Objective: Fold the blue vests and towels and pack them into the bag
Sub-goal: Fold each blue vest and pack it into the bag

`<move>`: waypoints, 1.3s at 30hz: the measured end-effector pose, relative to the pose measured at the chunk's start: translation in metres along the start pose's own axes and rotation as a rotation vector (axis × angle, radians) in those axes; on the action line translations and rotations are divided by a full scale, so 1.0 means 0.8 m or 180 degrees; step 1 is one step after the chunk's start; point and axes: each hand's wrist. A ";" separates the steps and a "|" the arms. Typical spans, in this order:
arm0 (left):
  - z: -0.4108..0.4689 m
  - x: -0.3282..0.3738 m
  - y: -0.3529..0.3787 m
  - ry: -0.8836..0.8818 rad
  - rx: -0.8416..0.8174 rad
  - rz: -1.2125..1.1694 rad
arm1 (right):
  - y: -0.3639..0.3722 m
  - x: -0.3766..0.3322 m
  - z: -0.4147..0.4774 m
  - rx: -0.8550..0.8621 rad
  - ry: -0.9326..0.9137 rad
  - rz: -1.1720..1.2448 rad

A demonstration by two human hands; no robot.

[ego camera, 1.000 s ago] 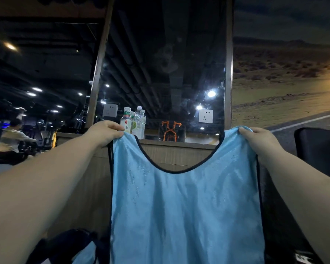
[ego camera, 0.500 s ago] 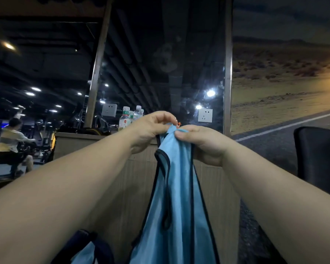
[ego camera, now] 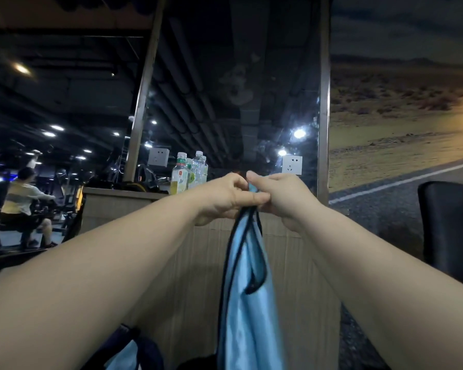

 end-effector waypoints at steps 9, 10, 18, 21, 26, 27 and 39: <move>0.005 -0.012 -0.021 0.0274 0.0209 -0.0347 | -0.012 -0.006 -0.008 -0.0007 -0.0635 -0.1369; 0.006 -0.012 -0.024 0.0264 0.0278 -0.0414 | -0.014 -0.005 -0.007 0.0127 -0.0776 -0.1679; 0.002 -0.002 -0.067 0.0120 0.1399 -0.0232 | -0.040 0.034 0.016 0.0911 -0.0835 -0.3755; -0.006 -0.005 -0.091 0.0023 0.1738 -0.0284 | -0.063 0.048 0.024 0.0744 -0.0231 -0.3626; -0.021 -0.008 -0.123 -0.0150 0.2276 -0.0716 | -0.093 0.067 0.033 0.0644 0.0054 -0.3037; -0.025 -0.008 -0.128 -0.0176 0.2318 -0.0792 | -0.100 0.071 0.033 0.0656 0.0078 -0.3039; -0.034 -0.025 -0.162 -0.0179 0.2551 -0.1048 | -0.171 0.105 0.024 -0.0138 0.0659 -0.1871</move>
Point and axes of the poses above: each hand's wrist, its own z-axis towards the middle knuckle, its own y-axis out of the palm, x = y × z, and after that the axes turned 15 degrees about -z, right-handed
